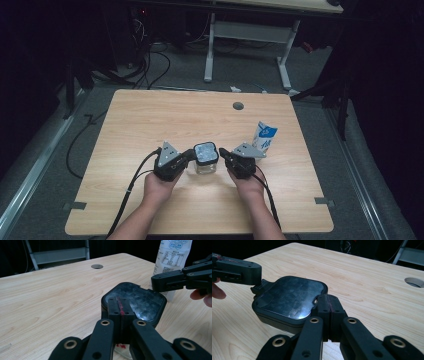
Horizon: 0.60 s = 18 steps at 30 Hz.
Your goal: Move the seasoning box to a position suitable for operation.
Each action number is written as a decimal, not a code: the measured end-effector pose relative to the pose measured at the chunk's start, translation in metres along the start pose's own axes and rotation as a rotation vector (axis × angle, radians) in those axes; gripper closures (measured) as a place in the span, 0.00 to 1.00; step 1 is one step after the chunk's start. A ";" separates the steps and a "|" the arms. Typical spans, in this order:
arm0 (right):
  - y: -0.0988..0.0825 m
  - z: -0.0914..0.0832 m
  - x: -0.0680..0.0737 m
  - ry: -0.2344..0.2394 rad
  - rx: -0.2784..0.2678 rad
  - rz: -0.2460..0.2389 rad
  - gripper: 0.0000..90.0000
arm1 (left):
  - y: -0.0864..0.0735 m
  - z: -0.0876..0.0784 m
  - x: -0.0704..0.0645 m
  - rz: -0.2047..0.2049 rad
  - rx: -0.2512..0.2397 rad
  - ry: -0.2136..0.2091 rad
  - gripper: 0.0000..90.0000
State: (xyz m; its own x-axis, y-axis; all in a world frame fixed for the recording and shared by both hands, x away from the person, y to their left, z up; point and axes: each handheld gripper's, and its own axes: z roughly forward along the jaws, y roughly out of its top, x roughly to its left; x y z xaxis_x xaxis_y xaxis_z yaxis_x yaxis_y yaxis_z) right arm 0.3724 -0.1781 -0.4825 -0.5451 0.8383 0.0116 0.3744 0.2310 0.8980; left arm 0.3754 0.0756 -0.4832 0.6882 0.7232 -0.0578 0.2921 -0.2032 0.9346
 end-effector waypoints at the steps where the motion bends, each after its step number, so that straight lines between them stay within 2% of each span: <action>1: 0.000 0.000 0.000 -0.001 0.000 0.000 1.00 | 0.000 0.000 0.000 -0.001 -0.001 0.000 1.00; 18: 0.000 0.001 0.000 -0.001 0.004 -0.005 1.00 | -0.001 0.000 0.000 0.000 -0.009 -0.004 1.00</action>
State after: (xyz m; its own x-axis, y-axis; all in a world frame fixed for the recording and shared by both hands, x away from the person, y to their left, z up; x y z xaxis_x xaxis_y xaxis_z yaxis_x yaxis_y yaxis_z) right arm 0.3728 -0.1776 -0.4833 -0.5459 0.8379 0.0065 0.3748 0.2372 0.8962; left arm 0.3758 0.0758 -0.4843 0.6906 0.7209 -0.0588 0.2862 -0.1977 0.9375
